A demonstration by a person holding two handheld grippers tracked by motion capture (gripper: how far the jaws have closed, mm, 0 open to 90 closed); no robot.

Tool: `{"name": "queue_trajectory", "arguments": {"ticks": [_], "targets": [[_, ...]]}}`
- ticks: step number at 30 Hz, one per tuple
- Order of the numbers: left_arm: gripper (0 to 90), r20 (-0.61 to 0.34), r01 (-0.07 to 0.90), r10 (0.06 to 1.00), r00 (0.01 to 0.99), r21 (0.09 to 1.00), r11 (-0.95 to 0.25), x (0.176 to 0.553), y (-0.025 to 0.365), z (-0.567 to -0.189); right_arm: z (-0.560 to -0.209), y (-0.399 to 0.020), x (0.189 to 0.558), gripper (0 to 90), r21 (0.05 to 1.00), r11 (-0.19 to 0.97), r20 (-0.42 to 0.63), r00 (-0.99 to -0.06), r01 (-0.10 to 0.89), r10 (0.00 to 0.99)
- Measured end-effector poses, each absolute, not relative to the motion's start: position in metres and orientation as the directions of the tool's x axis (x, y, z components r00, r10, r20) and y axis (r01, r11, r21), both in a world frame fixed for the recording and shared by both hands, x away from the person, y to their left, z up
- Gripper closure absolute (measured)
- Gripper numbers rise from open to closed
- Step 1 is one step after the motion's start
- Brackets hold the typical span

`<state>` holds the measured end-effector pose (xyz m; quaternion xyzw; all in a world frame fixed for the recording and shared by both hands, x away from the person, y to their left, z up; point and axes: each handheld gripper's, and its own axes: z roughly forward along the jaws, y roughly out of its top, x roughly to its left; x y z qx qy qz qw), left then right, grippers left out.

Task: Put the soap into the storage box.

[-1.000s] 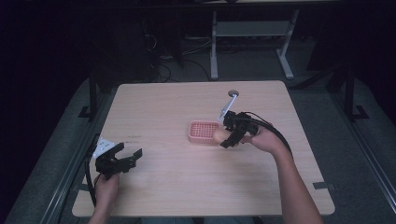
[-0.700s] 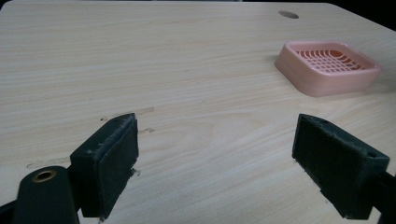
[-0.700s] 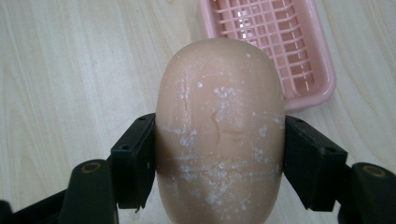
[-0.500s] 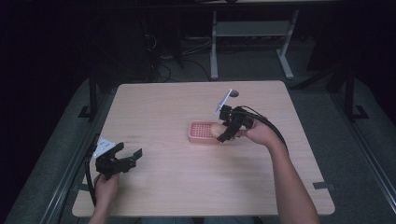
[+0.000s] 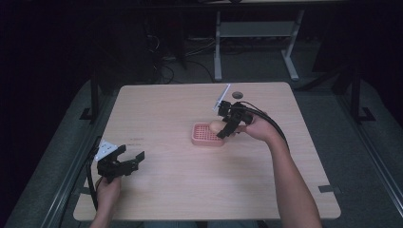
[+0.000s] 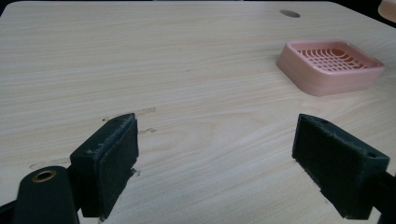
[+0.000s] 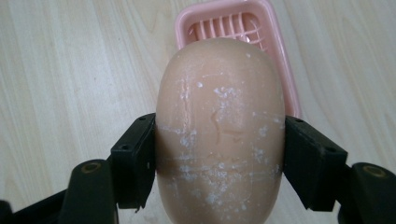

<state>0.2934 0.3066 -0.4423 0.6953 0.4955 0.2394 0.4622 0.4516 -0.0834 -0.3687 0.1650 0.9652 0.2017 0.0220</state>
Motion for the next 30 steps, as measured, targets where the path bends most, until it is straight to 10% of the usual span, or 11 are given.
{"name": "queue_trajectory", "arguments": {"ticks": [30], "targets": [[14.2, -0.13, 0.468, 0.908, 0.399, 0.88, -0.08, 0.293, 0.308, -0.441, -0.391, -0.034, 0.471, 31.7, 0.332, 0.9, 0.018, -0.956, 0.282, 0.293]]}}
